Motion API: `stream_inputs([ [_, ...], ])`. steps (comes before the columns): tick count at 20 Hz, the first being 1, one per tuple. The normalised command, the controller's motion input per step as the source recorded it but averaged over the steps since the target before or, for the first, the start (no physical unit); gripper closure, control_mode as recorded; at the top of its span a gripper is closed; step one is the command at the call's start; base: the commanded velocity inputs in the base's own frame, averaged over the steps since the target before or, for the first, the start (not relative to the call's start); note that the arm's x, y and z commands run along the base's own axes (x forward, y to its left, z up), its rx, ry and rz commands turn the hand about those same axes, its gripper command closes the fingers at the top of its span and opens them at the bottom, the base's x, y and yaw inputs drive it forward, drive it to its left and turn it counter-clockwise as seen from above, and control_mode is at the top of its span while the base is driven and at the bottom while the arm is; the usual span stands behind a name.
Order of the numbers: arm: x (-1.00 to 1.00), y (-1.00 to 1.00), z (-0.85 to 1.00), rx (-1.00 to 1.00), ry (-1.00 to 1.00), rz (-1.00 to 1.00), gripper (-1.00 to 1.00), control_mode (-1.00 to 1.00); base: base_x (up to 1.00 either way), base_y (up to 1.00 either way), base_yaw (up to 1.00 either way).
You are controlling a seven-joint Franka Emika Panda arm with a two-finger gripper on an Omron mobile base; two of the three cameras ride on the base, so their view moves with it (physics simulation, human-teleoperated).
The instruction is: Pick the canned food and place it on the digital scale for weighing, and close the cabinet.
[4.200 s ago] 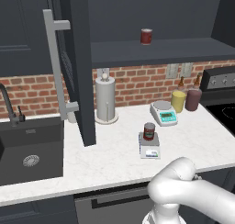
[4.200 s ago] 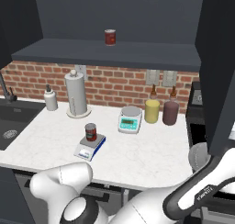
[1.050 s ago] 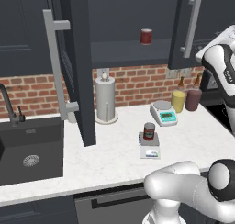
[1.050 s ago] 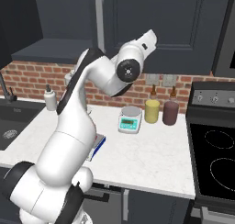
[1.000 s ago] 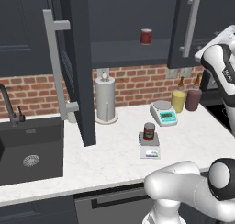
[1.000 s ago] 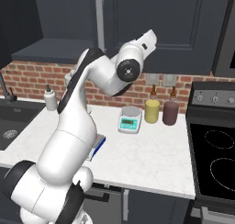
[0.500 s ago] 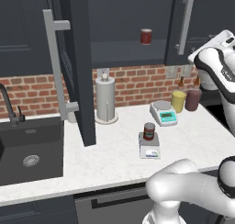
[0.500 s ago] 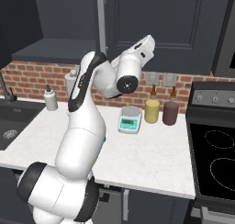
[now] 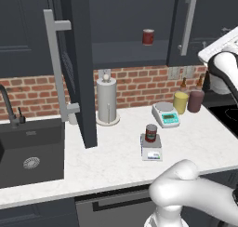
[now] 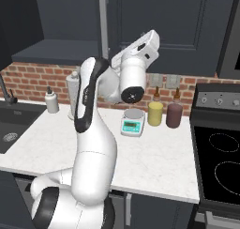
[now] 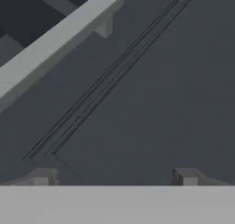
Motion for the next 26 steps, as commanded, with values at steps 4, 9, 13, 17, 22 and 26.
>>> stream_inputs([
  [4,-1.00,0.00,0.51,0.00,-0.45,0.00,-1.00,-1.00,0.00,0.00,0.00],
  [9,-1.00,0.34,0.01,0.06,-0.25,0.01,-1.00,-1.00,0.00,0.00,0.00],
  [13,-1.00,0.93,0.56,0.00,-0.09,0.11,-1.00,-1.00,0.00,0.00,0.00],
  [17,-1.00,1.00,0.80,-0.07,-0.11,0.21,-1.00,-1.00,0.00,0.00,0.00],
  [22,-0.67,0.98,0.19,-0.04,-0.11,0.09,-1.00,-1.00,0.00,0.00,0.00],
  [26,-0.06,1.00,-0.56,0.13,-0.06,0.06,-1.00,-1.00,0.00,0.00,0.00],
])
